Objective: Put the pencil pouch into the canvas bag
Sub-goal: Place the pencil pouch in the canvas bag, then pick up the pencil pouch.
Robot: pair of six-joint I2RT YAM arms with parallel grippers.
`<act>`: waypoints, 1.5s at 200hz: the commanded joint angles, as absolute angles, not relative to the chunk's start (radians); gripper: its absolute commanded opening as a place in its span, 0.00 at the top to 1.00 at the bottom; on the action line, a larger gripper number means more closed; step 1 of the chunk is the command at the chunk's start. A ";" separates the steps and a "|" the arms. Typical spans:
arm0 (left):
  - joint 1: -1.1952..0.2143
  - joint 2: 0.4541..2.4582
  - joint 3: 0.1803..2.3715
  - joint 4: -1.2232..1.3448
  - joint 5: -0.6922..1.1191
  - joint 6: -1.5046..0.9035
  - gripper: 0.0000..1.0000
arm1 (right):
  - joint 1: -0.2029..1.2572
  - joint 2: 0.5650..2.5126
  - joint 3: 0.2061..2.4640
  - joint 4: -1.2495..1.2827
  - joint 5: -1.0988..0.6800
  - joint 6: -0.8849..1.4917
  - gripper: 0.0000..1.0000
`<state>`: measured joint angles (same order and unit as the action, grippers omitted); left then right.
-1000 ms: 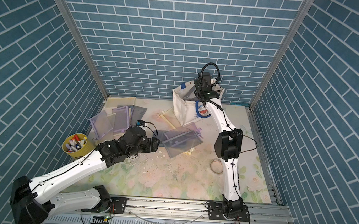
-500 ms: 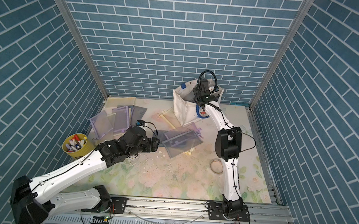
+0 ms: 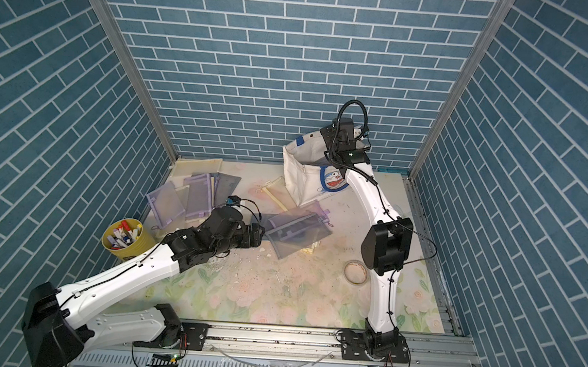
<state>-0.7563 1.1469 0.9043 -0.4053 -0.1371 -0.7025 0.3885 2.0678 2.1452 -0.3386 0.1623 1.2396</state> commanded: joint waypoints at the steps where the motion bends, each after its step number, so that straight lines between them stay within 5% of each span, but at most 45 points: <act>1: -0.735 1.153 0.902 -0.385 -0.135 -0.699 0.13 | 0.379 2.005 2.141 -0.416 0.115 1.125 0.16; 35: -0.701 1.204 0.929 -0.369 -0.081 -0.695 0.13 | 0.389 1.871 2.040 -0.505 0.020 0.907 0.17; 114: -0.559 1.693 1.204 -0.341 0.179 -0.600 0.12 | 0.402 1.367 1.134 -0.463 -0.223 0.769 0.18; 181: -0.555 1.987 1.412 -0.365 0.283 -0.540 0.21 | 0.397 1.483 0.856 -0.181 -0.391 0.847 0.20; 252: -0.655 1.915 1.185 -0.228 0.319 -0.645 0.35 | 0.393 1.587 0.675 0.094 -0.452 0.965 0.23; 300: -0.777 1.865 1.056 -0.105 0.342 -0.755 0.40 | 0.391 1.630 0.659 0.158 -0.465 0.973 0.36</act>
